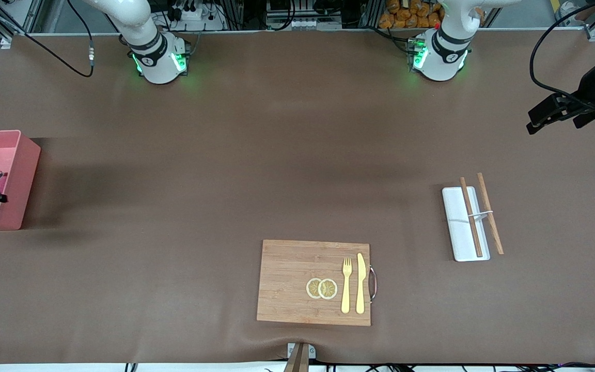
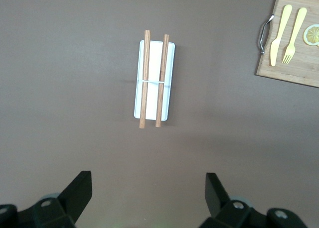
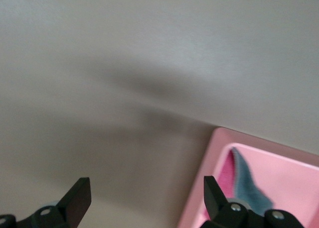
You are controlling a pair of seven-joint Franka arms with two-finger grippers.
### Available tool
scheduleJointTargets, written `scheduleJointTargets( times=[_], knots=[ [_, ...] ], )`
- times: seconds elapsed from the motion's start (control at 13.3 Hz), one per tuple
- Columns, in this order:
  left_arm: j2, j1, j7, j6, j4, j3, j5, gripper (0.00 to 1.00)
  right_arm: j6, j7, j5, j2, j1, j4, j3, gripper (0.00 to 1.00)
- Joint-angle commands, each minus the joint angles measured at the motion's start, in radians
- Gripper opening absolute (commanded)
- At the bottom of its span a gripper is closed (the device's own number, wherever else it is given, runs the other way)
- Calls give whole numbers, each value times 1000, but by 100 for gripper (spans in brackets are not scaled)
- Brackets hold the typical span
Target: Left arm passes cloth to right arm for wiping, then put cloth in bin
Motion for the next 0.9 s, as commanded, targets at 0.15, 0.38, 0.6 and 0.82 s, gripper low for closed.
scheduleJointTargets(
  times=[0.15, 0.38, 0.6, 0.82],
  knots=[
    [-20, 2, -9, 2, -4, 3, 13, 100, -95, 329, 1, -60, 163, -43, 5, 100],
    [-20, 4, -5, 2, -7, 3, 13, 100, -130, 579, 8, -119, 266, -84, 46, 100],
    [-22, 4, 5, 2, -9, 3, 13, 100, -150, 800, 17, -140, 274, -98, 170, 100],
    [-22, 4, 5, 1, -13, 2, 13, 100, -169, 817, 17, -172, 271, -86, 215, 100]
  ],
)
